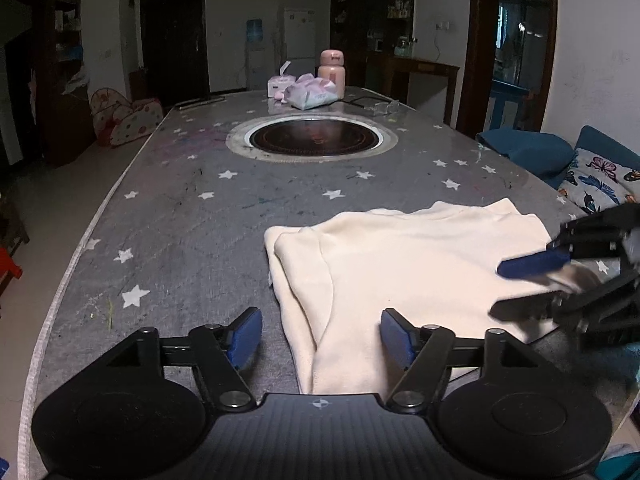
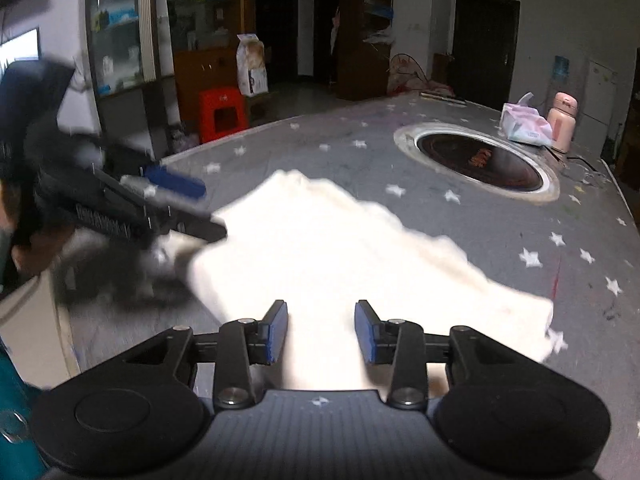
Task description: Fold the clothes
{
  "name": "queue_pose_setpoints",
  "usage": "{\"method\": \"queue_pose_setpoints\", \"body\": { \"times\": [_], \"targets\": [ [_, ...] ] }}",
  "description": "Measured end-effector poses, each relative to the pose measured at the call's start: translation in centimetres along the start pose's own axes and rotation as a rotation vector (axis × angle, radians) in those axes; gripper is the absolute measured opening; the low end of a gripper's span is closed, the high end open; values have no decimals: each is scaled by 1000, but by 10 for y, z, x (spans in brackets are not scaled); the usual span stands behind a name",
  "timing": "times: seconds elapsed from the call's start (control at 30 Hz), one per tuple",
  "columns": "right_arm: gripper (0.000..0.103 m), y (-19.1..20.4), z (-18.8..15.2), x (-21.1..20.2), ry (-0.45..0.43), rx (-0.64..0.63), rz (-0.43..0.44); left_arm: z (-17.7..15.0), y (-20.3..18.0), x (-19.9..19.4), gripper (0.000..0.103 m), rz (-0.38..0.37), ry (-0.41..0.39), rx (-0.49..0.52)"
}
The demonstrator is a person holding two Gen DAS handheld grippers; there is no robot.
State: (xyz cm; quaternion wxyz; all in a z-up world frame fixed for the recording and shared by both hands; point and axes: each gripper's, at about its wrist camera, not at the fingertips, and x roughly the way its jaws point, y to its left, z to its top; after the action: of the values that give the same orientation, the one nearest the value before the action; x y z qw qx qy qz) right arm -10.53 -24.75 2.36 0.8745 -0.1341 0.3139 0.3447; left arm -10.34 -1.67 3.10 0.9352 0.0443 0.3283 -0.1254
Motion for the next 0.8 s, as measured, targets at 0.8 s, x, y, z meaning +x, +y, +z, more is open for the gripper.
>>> {"method": "queue_pose_setpoints", "body": {
  "times": [0.8],
  "targets": [
    [65, -3, -8, -33, -53, 63, -38, -4, -2, -2, 92, 3, 59, -62]
  ]
}}
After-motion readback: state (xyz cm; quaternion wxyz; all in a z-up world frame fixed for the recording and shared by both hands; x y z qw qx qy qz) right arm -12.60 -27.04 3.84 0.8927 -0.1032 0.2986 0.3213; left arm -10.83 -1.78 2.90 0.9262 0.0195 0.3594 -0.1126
